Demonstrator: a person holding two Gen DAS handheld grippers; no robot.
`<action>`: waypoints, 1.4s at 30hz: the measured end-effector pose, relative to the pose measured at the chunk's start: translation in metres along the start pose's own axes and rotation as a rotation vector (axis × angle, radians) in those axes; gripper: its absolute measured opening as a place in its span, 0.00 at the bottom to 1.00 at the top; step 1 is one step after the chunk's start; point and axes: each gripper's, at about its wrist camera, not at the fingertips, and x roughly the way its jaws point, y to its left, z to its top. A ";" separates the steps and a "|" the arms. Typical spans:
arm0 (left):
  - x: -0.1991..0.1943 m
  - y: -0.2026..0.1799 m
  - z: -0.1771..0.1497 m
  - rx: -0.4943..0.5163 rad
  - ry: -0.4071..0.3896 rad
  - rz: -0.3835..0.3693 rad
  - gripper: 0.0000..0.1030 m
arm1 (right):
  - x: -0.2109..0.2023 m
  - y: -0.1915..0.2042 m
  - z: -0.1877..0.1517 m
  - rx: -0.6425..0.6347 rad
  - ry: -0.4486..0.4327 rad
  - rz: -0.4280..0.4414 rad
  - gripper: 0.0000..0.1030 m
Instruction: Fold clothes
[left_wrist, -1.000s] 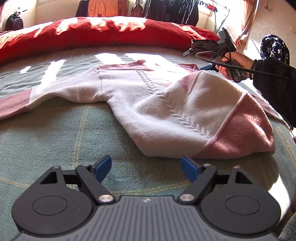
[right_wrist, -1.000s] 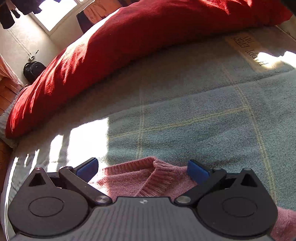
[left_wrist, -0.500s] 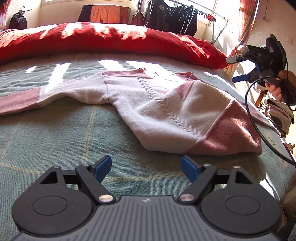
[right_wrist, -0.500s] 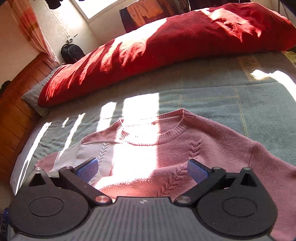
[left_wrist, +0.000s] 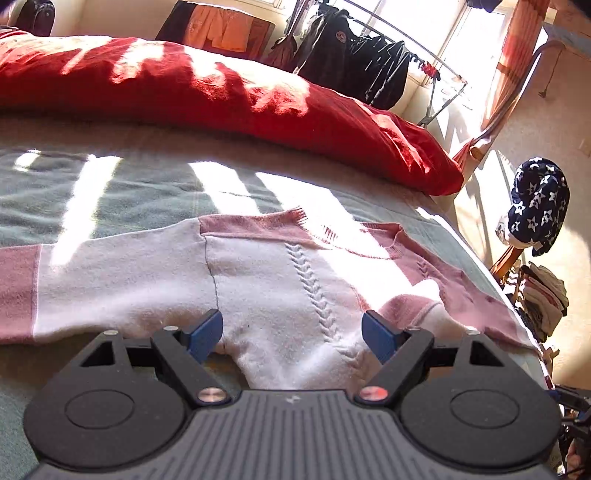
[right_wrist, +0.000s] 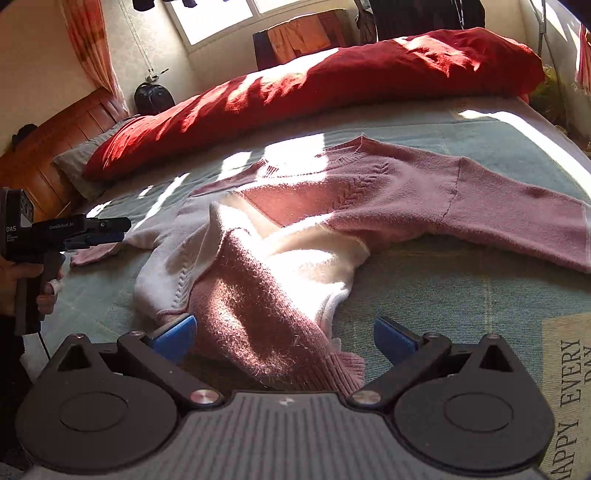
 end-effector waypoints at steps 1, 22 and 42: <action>0.014 0.004 0.010 -0.010 -0.001 0.005 0.80 | 0.001 -0.001 -0.003 0.006 -0.006 -0.008 1.00; 0.044 0.055 0.045 -0.110 0.023 0.001 0.83 | 0.021 -0.035 -0.021 0.155 -0.003 -0.032 1.00; -0.014 0.125 0.000 -0.325 -0.010 -0.041 0.84 | 0.002 -0.003 -0.026 0.131 -0.009 -0.067 1.00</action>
